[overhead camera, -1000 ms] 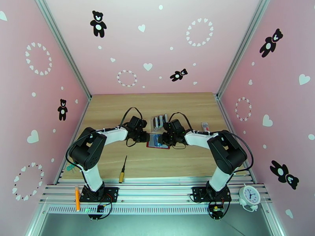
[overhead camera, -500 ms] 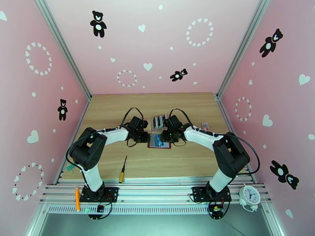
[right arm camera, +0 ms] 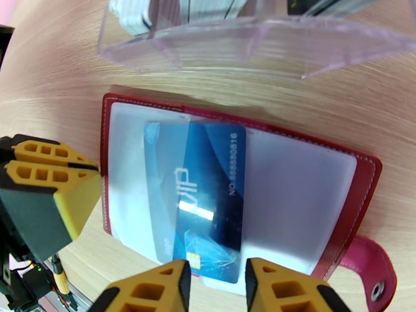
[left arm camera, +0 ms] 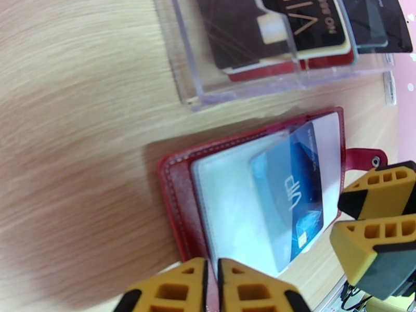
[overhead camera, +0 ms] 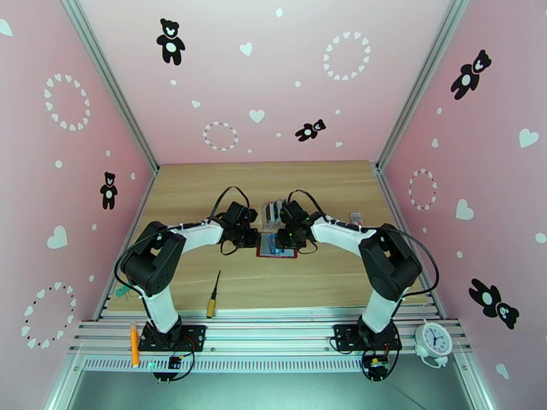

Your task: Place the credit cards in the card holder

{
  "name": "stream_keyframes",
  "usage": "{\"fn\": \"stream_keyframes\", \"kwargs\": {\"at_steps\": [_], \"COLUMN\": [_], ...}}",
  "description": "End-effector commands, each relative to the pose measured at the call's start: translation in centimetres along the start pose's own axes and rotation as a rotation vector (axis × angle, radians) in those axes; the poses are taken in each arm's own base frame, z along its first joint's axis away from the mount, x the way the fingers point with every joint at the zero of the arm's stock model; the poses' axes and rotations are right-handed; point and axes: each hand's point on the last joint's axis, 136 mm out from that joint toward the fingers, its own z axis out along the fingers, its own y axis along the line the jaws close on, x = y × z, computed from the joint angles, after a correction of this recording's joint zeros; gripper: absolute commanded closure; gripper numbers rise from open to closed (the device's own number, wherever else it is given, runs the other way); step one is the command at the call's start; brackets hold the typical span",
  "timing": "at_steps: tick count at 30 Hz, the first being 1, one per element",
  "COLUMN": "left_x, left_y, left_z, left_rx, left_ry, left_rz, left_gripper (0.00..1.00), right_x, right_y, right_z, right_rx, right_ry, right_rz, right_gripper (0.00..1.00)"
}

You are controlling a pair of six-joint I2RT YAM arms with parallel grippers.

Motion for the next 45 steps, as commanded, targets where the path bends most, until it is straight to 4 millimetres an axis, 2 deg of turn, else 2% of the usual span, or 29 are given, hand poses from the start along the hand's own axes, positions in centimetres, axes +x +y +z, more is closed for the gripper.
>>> {"fn": "stream_keyframes", "kwargs": {"at_steps": [1,13,29,36,45], "left_x": [-0.2,-0.1,-0.1,-0.1,-0.2], "left_y": [-0.9,-1.0,-1.1,-1.1,-1.1], "left_z": [0.1,0.3,0.3,0.3,0.2], "left_rx": [0.024,0.037,0.043,0.043,0.038], "left_ry": [0.007,0.014,0.014,0.014,0.012], "left_rz": [0.007,0.001,-0.002,-0.001,0.0], "left_gripper": [0.84,0.92,0.93,0.93,0.93], "right_x": [0.1,-0.1,0.2,0.1,-0.4], "right_y": [-0.5,0.6,2.6,3.0,2.1], "right_z": [0.3,1.4,1.9,2.1,0.9], "right_rx": [0.044,0.036,-0.001,-0.01,0.045], "right_ry": [0.016,0.037,0.063,0.066,0.035], "right_rz": [-0.014,-0.035,-0.057,-0.058,-0.074], "right_gripper": [0.66,0.66,0.66,0.66,0.66]}}
